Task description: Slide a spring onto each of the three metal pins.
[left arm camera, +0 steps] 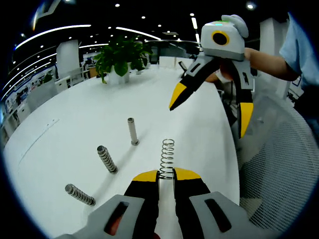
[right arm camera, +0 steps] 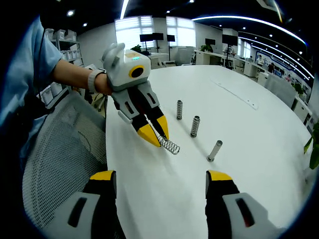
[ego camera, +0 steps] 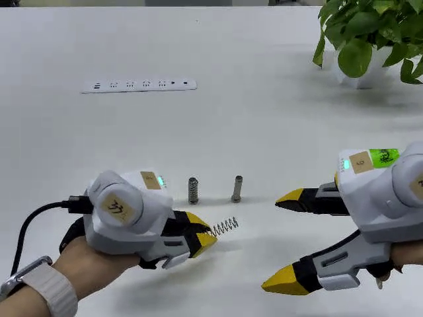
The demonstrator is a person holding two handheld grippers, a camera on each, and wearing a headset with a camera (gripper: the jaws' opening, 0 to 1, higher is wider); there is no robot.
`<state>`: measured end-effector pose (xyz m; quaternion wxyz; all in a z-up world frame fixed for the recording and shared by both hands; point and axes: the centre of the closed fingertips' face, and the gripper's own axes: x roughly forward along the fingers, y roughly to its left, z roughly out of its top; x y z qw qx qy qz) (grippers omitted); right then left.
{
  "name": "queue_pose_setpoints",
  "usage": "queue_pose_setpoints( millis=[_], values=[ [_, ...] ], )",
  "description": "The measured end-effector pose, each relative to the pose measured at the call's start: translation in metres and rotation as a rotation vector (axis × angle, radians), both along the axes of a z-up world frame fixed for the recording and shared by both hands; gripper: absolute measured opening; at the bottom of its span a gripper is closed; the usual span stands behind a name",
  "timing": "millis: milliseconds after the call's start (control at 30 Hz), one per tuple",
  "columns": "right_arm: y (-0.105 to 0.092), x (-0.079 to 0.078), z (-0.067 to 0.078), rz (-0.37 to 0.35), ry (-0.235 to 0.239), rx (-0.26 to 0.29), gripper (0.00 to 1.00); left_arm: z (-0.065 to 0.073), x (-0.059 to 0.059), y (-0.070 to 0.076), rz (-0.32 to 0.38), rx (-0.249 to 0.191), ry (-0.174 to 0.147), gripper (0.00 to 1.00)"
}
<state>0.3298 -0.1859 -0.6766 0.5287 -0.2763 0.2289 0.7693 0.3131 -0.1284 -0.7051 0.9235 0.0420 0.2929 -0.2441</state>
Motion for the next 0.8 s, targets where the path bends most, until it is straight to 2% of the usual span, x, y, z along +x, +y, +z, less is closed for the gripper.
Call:
queue_pose_setpoints(
  millis=[133, 267, 500, 567, 633, 800],
  values=[
    [0.013, -0.013, 0.005, 0.039, 0.025, 0.017, 0.67, 0.007, -0.015, 0.006, 0.009, -0.016, -0.031, 0.10],
    [0.022, -0.026, 0.005, 0.081, 0.044, 0.020, 0.60, 0.010, -0.027, 0.011, 0.018, -0.025, -0.047, 0.10],
    [0.039, -0.038, 0.007, 0.116, 0.073, 0.050, 0.51, 0.023, -0.038, 0.011, -0.005, -0.069, -0.093, 0.10],
    [0.044, -0.039, 0.007, 0.123, 0.079, 0.052, 0.41, 0.024, -0.041, 0.010, -0.031, -0.084, -0.104, 0.10],
    [0.048, -0.041, 0.008, 0.132, 0.096, 0.057, 0.35, 0.023, -0.044, 0.010, -0.041, -0.080, -0.104, 0.10],
    [0.051, -0.047, 0.009, 0.155, 0.105, 0.056, 0.30, 0.023, -0.046, 0.008, -0.049, -0.096, -0.112, 0.10]
  ],
)
